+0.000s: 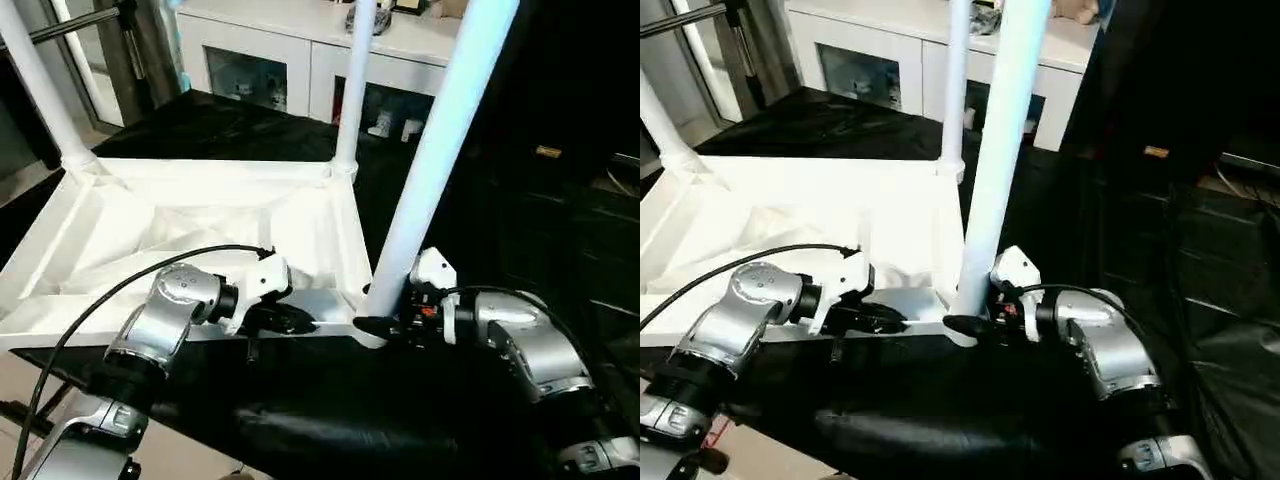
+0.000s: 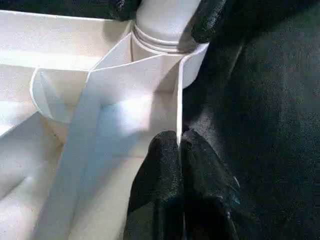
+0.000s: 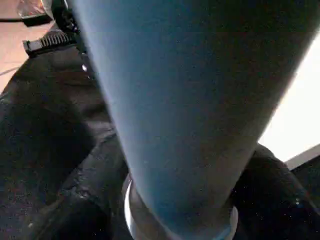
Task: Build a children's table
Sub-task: Rotate leg to tighten
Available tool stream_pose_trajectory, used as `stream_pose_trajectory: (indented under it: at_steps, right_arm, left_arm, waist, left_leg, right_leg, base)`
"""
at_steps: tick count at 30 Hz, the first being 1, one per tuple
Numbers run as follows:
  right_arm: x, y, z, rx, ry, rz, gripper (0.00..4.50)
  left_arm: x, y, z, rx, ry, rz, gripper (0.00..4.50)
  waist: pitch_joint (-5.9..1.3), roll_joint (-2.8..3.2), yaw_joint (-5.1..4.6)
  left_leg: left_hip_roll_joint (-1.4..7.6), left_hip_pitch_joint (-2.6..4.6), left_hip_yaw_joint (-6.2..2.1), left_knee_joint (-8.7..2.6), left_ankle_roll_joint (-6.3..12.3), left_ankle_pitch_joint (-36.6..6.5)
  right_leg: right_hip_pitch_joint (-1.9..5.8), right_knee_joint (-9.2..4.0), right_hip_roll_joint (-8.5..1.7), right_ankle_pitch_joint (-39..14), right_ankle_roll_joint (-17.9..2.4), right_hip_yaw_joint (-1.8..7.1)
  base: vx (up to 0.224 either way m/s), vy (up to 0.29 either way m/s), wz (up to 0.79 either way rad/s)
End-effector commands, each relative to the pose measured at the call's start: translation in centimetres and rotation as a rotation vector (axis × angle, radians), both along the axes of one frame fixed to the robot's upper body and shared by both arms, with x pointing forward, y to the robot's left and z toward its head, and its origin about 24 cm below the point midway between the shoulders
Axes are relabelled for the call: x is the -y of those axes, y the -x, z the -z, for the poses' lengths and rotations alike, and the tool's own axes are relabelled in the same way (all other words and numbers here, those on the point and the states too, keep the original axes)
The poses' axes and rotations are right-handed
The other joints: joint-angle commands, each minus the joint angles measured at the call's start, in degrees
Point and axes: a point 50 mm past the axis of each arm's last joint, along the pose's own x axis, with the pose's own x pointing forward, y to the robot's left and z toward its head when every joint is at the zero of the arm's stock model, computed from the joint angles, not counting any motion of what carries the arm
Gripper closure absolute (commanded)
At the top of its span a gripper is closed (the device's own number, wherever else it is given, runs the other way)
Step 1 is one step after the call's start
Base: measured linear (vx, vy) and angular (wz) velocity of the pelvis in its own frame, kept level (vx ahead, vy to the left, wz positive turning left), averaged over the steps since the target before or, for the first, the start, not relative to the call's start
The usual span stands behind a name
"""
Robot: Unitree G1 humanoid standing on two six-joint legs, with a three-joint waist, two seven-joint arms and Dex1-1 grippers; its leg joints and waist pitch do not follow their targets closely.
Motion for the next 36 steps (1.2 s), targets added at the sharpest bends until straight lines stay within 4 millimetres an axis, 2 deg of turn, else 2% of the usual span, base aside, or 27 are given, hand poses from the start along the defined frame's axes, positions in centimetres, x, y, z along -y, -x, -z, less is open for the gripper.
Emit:
stream_pose_trajectory:
  at_steps: [1,2,3,4,5,7,8,9,10,13,15,16,17,19,20,22,24,27,28,29,30,31,33,36]
  right_arm:
    - [-3.5,2.3,2.2,-0.13,0.011,-0.196,1.81]
    - [-3.6,2.3,2.2,-0.131,0.007,-0.184,2.02]
    - [-3.7,2.3,2.2,-0.131,0.006,-0.18,2.02]
    - [-4.2,1.6,2.7,-0.114,0.017,-0.063,2.12]
    - [-4.2,1.4,2.9,-0.108,0.023,-0.028,2.12]
    - [-4.6,0.0,3.8,-0.091,0.057,0.197,2.25]
    - [-4.6,-0.4,4.2,-0.095,0.069,0.275,2.3]
    - [-4.7,-0.6,4.4,-0.099,0.077,0.321,2.36]
    - [-4.7,-0.9,4.7,-0.109,0.089,0.389,2.41]
    - [-5.0,-1.3,5.5,-0.141,0.114,0.544,2.51]
    - [-5.5,-1.4,5.7,-0.142,0.129,0.597,2.52]
    - [-6.0,-1.4,5.7,-0.143,0.122,0.61,2.54]
    - [-6.3,-1.4,5.7,-0.145,0.114,0.612,2.54]
    - [-7.1,-1.4,5.4,-0.129,0.08,0.583,2.54]
    - [-7.4,-1.5,5.1,-0.108,0.059,0.558,2.54]
    - [-7.5,-1.5,4.5,-0.117,-0.006,0.526,1.98]
    - [-7.3,-1.4,4.3,-0.128,-0.037,0.502,1.84]
    - [-6.8,-1.2,4.0,-0.088,-0.024,0.447,1.47]
    - [-6.2,-1.3,3.8,-0.056,-0.004,0.435,1.47]
    - [-5.4,-1.3,3.7,-0.035,0.006,0.431,1.47]
    - [-4.5,-1.4,3.5,-0.018,0.013,0.436,1.47]
    - [-3.4,-1.4,3.3,-0.002,0.016,0.444,1.47]
    - [-1.3,-1.1,2.7,0.022,0.008,0.426,1.47]
    - [0.0,-0.5,2.2,0.041,0.003,0.397,1.47]
  left_arm:
    - [3.1,-0.1,-1.7,0.077,0.115,0.07,4.5]
    - [3.1,-0.3,-1.7,0.083,0.115,0.046,4.5]
    - [3.2,-0.3,-1.7,0.085,0.114,0.039,4.5]
    - [3.4,-1.4,-1.5,0.124,0.105,-0.083,4.5]
    - [3.4,-1.6,-1.5,0.131,0.103,-0.109,4.5]
    - [3.8,-2.7,-1.3,0.169,0.085,-0.237,4.5]
    - [3.9,-3.0,-1.3,0.177,0.078,-0.273,4.5]
    - [4.0,-3.1,-1.3,0.181,0.074,-0.294,4.5]
    - [4.3,-3.6,-1.3,0.19,0.076,-0.341,4.5]
    - [5.3,-4.5,-1.6,0.206,0.084,-0.46,4.5]
    - [6.0,-4.9,-1.7,0.213,0.095,-0.507,4.5]
    - [6.6,-5.1,-1.8,0.218,0.103,-0.52,4.5]
    - [6.9,-5.1,-1.9,0.221,0.108,-0.524,4.5]
    - [7.6,-5.1,-2.1,0.227,0.124,-0.506,4.5]
    - [7.9,-5.1,-2.1,0.233,0.125,-0.489,4.5]
    - [8.2,-4.8,-2.1,0.253,0.12,-0.433,4.5]
    - [8.2,-4.6,-1.9,0.258,0.116,-0.396,4.5]
    - [8.1,-4.3,-1.8,0.263,0.117,-0.354,4.5]
    - [8.0,-4.2,-1.8,0.263,0.115,-0.343,4.5]
    - [7.9,-4.1,-1.7,0.266,0.112,-0.33,4.5]
    - [7.8,-4.1,-1.6,0.268,0.108,-0.324,4.5]
    - [7.8,-4.0,-1.6,0.27,0.107,-0.319,4.5]
    - [7.7,-3.8,-1.5,0.277,0.111,-0.288,4.5]
    - [7.7,-3.7,-1.5,0.279,0.114,-0.277,4.5]
  waist:
    - [-2.35,-0.04,0.06]
    - [-2.31,-0.05,0.03]
    - [-2.3,-0.04,0.04]
    - [-2.24,0.0,-0.01]
    - [-2.07,-0.02,-0.18]
    - [-1.7,-0.04,-0.5]
    - [-1.6,-0.15,-0.58]
    - [-1.73,-0.03,-0.64]
    - [-1.77,0.07,-0.8]
    - [-1.84,-0.11,-0.77]
    - [-1.88,0.11,-0.71]
    - [-1.93,-0.04,-0.51]
    - [-1.99,0.21,-0.36]
    - [-2.02,0.17,-0.27]
    - [-2.08,0.36,-0.22]
    - [-2.07,0.37,-0.28]
    - [-2.05,0.42,-0.16]
    - [-2.09,0.46,-0.01]
    - [-2.17,0.44,0.07]
    - [-2.16,0.21,0.1]
    - [-2.26,0.38,0.25]
    - [-2.32,0.09,0.26]
    - [-2.35,0.18,0.52]
    - [-2.37,0.0,0.74]
  left_leg:
    - [2.2,-0.14,-0.15,-3.22,2.81,-8.7]
    - [2.18,-0.16,-0.14,-3.24,2.79,-8.8]
    - [2.18,-0.16,-0.15,-3.26,2.72,-9.0]
    - [2.2,-0.14,-0.18,-3.36,2.41,-9.6]
    - [2.16,-0.2,-0.2,-3.49,2.02,-10.1]
    - [2.04,0.07,-0.37,-3.97,0.29,-13.6]
    - [1.87,0.23,-0.69,-4.27,-1.05,-16.1]
    - [2.0,0.47,-0.83,-4.42,-1.75,-16.8]
    - [2.09,0.69,-0.81,-4.4,-2.04,-17.3]
    - [1.95,0.75,-0.67,-4.26,-1.31,-17.3]
    - [1.9,0.62,-0.59,-4.24,-1.3,-16.5]
    - [1.82,0.6,-0.56,-4.22,-1.19,-16.0]
    - [1.85,0.59,-0.6,-4.17,-1.09,-15.9]
    - [1.81,0.4,-0.54,-4.13,-0.62,-15.2]
    - [1.8,0.35,-0.56,-4.1,-0.58,-15.1]
    - [1.82,0.16,-0.61,-4.17,-0.39,-15.0]
    - [1.81,0.18,-0.58,-4.12,-0.06,-15.0]
    - [1.96,0.17,-0.59,-4.12,0.23,-15.0]
    - [1.98,0.25,-0.49,-3.97,0.41,-14.1]
    - [1.97,0.16,-0.46,-3.92,0.6,-13.5]
    - [1.98,0.01,-0.44,-3.76,1.03,-12.2]
    - [1.94,-0.17,-0.42,-3.61,1.5,-10.8]
    - [1.92,-0.21,-0.35,-3.4,2.36,-9.8]
    - [1.88,-0.41,-0.31,-3.21,3.42,-8.8]
  right_leg:
    - [2.38,-3.56,-3.7,-2.5,-12.8,2.22]
    - [2.38,-3.61,-3.7,-2.8,-12.7,2.23]
    - [2.39,-3.65,-3.72,-3.3,-12.7,2.22]
    - [2.32,-3.8,-3.77,-4.7,-12.4,2.27]
    - [2.18,-3.98,-3.77,-5.8,-12.1,2.31]
    - [1.76,-4.77,-4.02,-13.4,-10.8,2.39]
    - [1.87,-5.32,-4.27,-20.9,-8.6,2.39]
    - [1.67,-5.6,-4.37,-23.4,-7.3,2.53]
    - [1.31,-5.67,-4.27,-22.9,-7.0,2.69]
    - [1.2,-5.55,-4.02,-19.6,-7.3,2.81]
    - [1.22,-5.4,-3.91,-17.9,-7.7,2.87]
    - [1.33,-5.41,-3.87,-17.5,-7.5,2.83]
    - [1.38,-5.31,-3.95,-16.8,-7.6,2.88]
    - [1.48,-5.21,-3.8,-14.3,-7.7,2.88]
    - [1.54,-5.13,-3.85,-13.8,-7.7,2.89]
    - [1.74,-5.06,-3.84,-12.8,-7.9,2.83]
    - [1.73,-5.1,-3.85,-12.8,-7.8,2.84]
    - [1.78,-5.16,-3.93,-12.9,-7.7,2.84]
    - [1.72,-4.99,-3.88,-11.4,-8.0,2.85]
    - [1.84,-4.91,-3.83,-10.5,-8.2,2.82]
    - [1.95,-4.62,-3.85,-8.2,-8.6,2.79]
    - [2.22,-4.39,-3.7,-5.7,-8.8,2.68]
    - [2.31,-4.21,-3.73,-3.6,-9.3,2.63]
    - [2.46,-4.11,-3.74,-2.2,-9.7,2.53]
  base:
    - [0.0,0.0,0.0]
    - [0.0,0.0,0.0]
    - [0.0,0.0,0.0]
    - [0.0,0.0,0.0]
    - [0.0,0.0,0.0]
    - [0.0,0.0,0.0]
    - [0.0,0.0,0.0]
    - [0.0,0.0,0.0]
    - [0.0,0.0,0.0]
    - [0.0,0.0,0.0]
    - [0.0,0.0,0.0]
    - [0.0,0.0,0.0]
    - [0.0,0.0,0.0]
    - [0.0,0.0,0.0]
    - [0.0,0.0,0.0]
    - [0.0,0.0,0.0]
    - [0.0,0.0,0.0]
    - [0.0,0.0,0.0]
    - [0.0,0.0,0.0]
    - [0.0,0.0,0.0]
    - [0.0,0.0,0.0]
    - [0.0,0.0,0.0]
    - [0.0,0.0,0.0]
    - [0.0,0.0,0.0]
